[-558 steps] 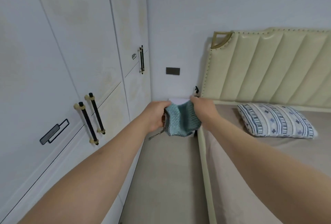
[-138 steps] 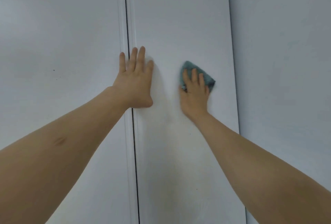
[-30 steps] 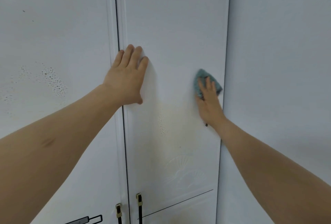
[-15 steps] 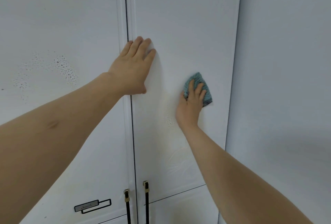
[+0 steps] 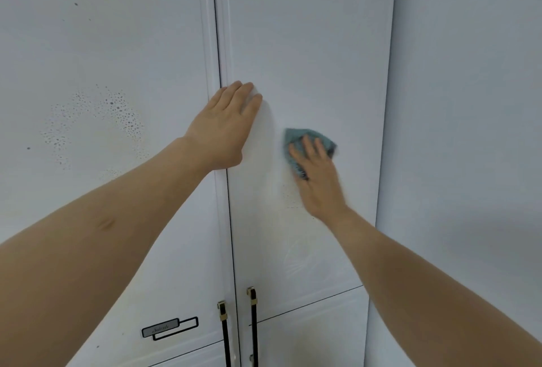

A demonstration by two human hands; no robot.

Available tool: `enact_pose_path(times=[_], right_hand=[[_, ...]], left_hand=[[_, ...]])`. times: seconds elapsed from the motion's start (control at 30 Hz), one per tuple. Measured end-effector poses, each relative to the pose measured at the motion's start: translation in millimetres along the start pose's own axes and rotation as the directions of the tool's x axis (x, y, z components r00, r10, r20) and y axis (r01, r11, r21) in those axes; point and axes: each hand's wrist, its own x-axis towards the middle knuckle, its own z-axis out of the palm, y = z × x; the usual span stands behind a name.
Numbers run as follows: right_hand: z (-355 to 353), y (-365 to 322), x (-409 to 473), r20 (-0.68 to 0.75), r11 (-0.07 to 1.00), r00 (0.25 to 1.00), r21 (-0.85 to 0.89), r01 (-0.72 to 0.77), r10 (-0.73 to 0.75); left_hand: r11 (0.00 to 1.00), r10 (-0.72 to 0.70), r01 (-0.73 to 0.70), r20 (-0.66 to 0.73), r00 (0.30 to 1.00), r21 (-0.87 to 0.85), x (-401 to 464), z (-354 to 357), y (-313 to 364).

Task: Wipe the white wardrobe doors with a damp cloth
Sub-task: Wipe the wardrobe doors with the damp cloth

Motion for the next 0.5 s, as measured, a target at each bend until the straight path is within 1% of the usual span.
enact_pose_path(times=[0.03,0.1,0.17,0.2,0.33,0.37,0.4,0.43,0.5], right_hand=[[-7.6,13.6,-4.0,-0.005,0.994,0.994,0.036,-0.107,0.107],[-20.8,33.7,-11.9,0.006,0.931,0.946,0.172,-0.320,0.324],[-29.4,44.3,-15.9,0.021,0.831,0.873,0.297,-0.471,0.487],[-30.6,44.1,-16.2,0.021,0.783,0.837,0.343,-0.519,0.546],[-14.2,16.9,-11.9,-0.002,0.611,0.690,0.467,-0.639,0.724],[-8.1,6.1,-10.5,-0.015,0.576,0.656,0.493,-0.652,0.755],[-1.7,-5.0,-9.8,-0.031,0.559,0.637,0.515,-0.650,0.770],[5.2,-17.3,-9.8,-0.048,0.562,0.639,0.529,-0.635,0.767],[19.9,-44.0,-10.8,-0.075,0.609,0.685,0.534,-0.586,0.725]], left_hand=[[1.000,-0.001,0.001,0.000,1.000,0.002,-0.5,-0.5,0.7],[1.000,-0.001,0.001,0.009,1.000,0.009,-2.8,-1.9,2.0],[1.000,-0.005,0.005,0.006,1.000,0.011,-4.8,-2.5,2.9],[1.000,-0.009,0.009,-0.003,1.000,0.014,-5.6,-2.6,3.0],[0.999,-0.028,0.028,-0.011,1.000,0.037,-12.3,-1.8,1.4],[0.999,-0.031,0.031,-0.006,0.999,0.041,-14.0,-1.7,0.5],[0.999,-0.033,0.033,-0.003,0.999,0.042,-15.1,-1.6,-0.2],[0.999,-0.033,0.033,-0.005,0.999,0.037,-16.2,-1.4,-1.0],[0.999,-0.041,0.041,-0.008,0.999,0.019,-17.3,-2.3,-2.0]])
